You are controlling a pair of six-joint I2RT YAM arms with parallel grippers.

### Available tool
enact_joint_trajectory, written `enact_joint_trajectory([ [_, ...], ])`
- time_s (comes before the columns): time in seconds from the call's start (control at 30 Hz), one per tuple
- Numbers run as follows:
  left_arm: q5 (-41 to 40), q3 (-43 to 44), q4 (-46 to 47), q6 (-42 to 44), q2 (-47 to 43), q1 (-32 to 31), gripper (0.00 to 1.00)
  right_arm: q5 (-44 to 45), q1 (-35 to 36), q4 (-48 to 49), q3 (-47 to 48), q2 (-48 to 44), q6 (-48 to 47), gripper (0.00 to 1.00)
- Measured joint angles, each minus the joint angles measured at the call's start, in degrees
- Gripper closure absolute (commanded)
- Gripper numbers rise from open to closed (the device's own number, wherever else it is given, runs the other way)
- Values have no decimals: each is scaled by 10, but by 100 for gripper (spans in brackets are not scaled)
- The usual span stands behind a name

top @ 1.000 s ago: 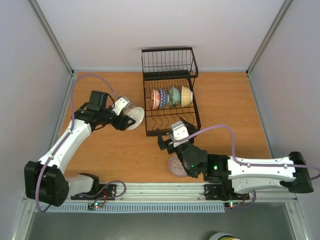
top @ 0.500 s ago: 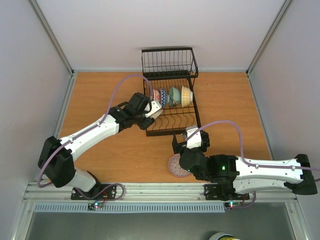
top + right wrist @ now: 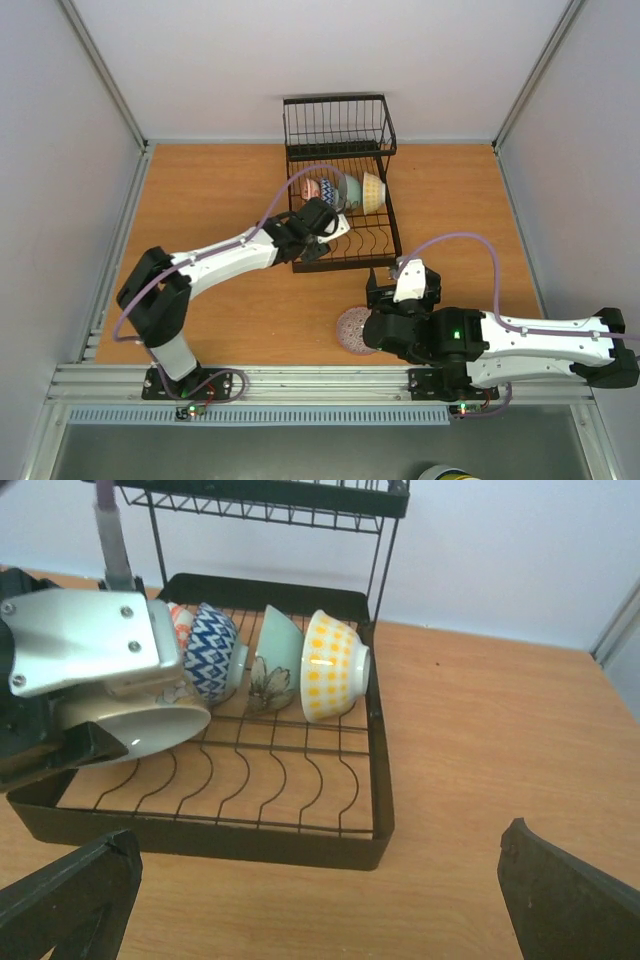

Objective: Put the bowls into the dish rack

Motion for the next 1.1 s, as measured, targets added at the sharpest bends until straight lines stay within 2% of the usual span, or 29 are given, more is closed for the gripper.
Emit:
enact_joint_trajectory([
  [0.27,-95,10,38,48,76,-5,100,16,19,-144,32,26,140,1],
  [0.37,-131,22,50,69,97,-9,100,26,34,-232,55,55,233,1],
  [0.5,-163,46,54,89,128,-16,100,45,64,-361,91,125,426,1],
  [0.53,-169,49,54,94,135,-19,100,45,64,-361,91,125,426,1],
  [0.57,-173,51,51,97,139,-21,99,52,74,-393,104,164,490,1],
  [0.67,-180,57,47,103,150,-24,96,58,82,-421,125,211,535,1],
  [0.7,-182,59,44,104,151,-25,92,60,85,-425,130,222,546,1],
  [0.83,-181,64,28,106,151,-26,66,66,91,-437,136,222,564,1],
  [0.9,-180,66,21,105,151,-26,47,66,92,-442,136,208,570,1],
  [0.97,-179,67,15,104,151,-27,22,67,92,-444,135,192,575,1],
  [1.0,-179,69,12,102,151,-27,15,67,92,-446,134,181,577,1],
  [1.1,-174,71,-2,98,151,-28,1,66,92,-451,128,157,584,1],
])
